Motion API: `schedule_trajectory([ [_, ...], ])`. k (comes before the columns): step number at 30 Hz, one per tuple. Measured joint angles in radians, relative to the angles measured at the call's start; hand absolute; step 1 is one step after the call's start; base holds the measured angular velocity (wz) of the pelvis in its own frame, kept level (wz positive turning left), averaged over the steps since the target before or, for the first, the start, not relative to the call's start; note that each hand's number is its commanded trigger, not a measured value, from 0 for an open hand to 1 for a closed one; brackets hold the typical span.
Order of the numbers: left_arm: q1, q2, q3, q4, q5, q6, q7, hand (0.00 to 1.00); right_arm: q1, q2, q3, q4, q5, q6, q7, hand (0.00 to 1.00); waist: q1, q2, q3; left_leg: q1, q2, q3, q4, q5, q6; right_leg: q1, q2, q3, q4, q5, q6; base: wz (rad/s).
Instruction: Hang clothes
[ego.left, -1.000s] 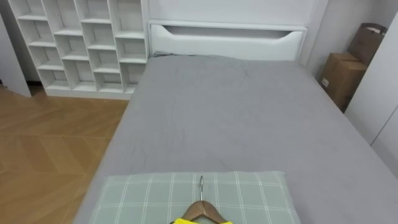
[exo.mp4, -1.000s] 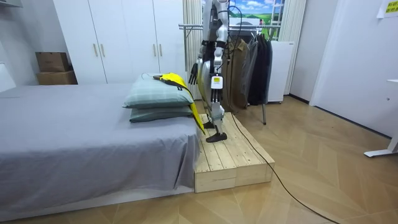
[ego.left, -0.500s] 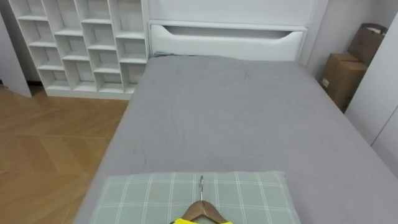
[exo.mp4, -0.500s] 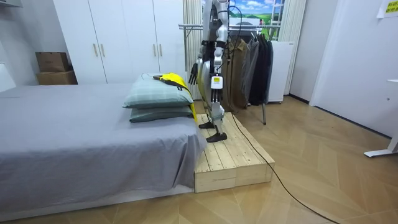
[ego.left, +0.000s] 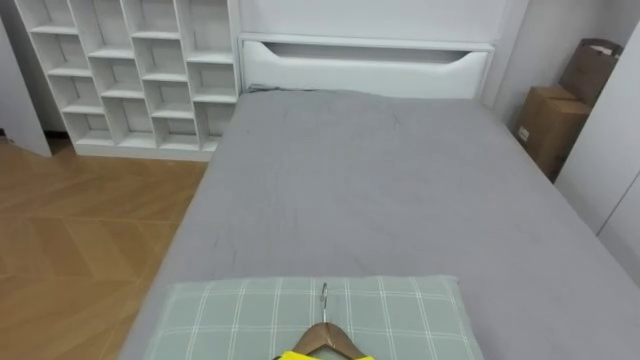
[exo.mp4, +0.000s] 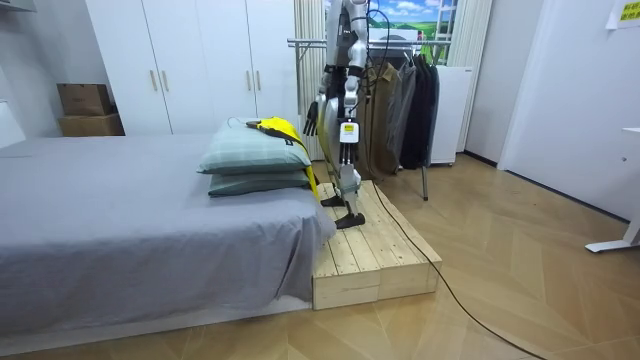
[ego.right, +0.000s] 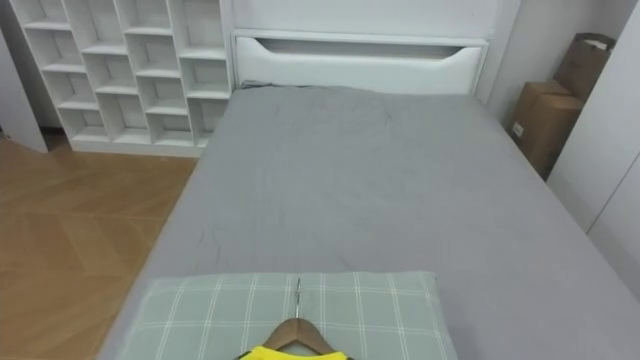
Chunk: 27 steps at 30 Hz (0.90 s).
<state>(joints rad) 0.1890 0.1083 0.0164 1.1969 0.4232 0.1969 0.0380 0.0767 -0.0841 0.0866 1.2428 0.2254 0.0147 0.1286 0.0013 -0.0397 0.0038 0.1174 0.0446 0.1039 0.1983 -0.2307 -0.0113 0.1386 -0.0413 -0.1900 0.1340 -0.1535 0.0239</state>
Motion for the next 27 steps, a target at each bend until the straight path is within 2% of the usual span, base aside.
schedule_trajectory([
  [9, -0.001, 0.0, -0.001, 0.001, -0.041, 0.008, 0.001, 0.0, 0.0, 0.0, 0.0, -0.001, 0.0, 0.001, -0.002, 0.0, -0.001, 0.006, -0.0031, 0.0, 0.0, 0.0, 0.0, 0.0, 0.0, 0.0, -0.001, -0.002, 0.0, 0.0, 0.0, 0.0],
  [13, 0.0, -0.001, -0.001, 0.011, -0.117, 0.013, 0.019, 0.0, -0.01, 0.0, -0.001, 0.011, 0.0, 0.002, -0.005, 0.0, -0.01, 0.009, -0.0028, 0.001, 0.0, -0.001, 0.0, 0.0, 0.0, 0.003, -0.001, -0.003, 0.0, 0.0, 0.0, 0.0],
  [18, 0.013, 0.0, 0.002, 0.02, -0.23, 0.021, 0.035, 0.0, -0.018, 0.0, -0.011, 0.019, 0.002, 0.01, -0.007, 0.0, -0.023, 0.007, 0.0018, 0.001, 0.0, -0.001, -0.002, 0.0, 0.0, 0.002, 0.0, -0.002, -0.001, 0.0, 0.0, 0.0],
  [22, 0.034, -0.001, 0.031, 0.003, -0.313, 0.012, 0.078, 0.0, -0.018, 0.0, -0.01, 0.019, 0.006, 0.011, -0.012, 0.0, -0.019, 0.009, 0.0013, -0.001, 0.0, -0.001, -0.006, 0.0, 0.0, -0.001, 0.0, -0.003, -0.002, -0.001, 0.001, 0.0],
  [23, 0.038, -0.001, 0.051, 0.003, -0.32, 0.006, 0.096, 0.0, -0.019, 0.0, -0.01, 0.019, 0.004, 0.011, -0.018, 0.0, -0.018, 0.012, -0.0016, -0.002, -0.001, -0.003, -0.006, 0.0, 0.0, -0.002, 0.0, -0.006, -0.002, -0.002, 0.001, 0.0],
  [24, 0.039, -0.002, 0.062, 0.002, -0.327, 0.002, 0.107, 0.0, -0.019, 0.0, -0.011, 0.019, 0.003, 0.011, -0.02, 0.0, -0.018, 0.008, 0.0005, -0.002, -0.001, -0.003, -0.006, 0.0, 0.0, -0.002, -0.001, -0.007, -0.002, -0.002, 0.001, 0.0],
  [27, 0.04, -0.002, 0.123, 0.002, -0.349, -0.016, 0.171, 0.0, -0.019, 0.0, -0.011, 0.021, 0.003, 0.011, -0.03, 0.0, -0.015, 0.013, -0.0026, -0.002, -0.003, -0.007, -0.008, 0.0, 0.0, -0.002, -0.002, -0.01, -0.003, -0.002, 0.002, 0.0],
])
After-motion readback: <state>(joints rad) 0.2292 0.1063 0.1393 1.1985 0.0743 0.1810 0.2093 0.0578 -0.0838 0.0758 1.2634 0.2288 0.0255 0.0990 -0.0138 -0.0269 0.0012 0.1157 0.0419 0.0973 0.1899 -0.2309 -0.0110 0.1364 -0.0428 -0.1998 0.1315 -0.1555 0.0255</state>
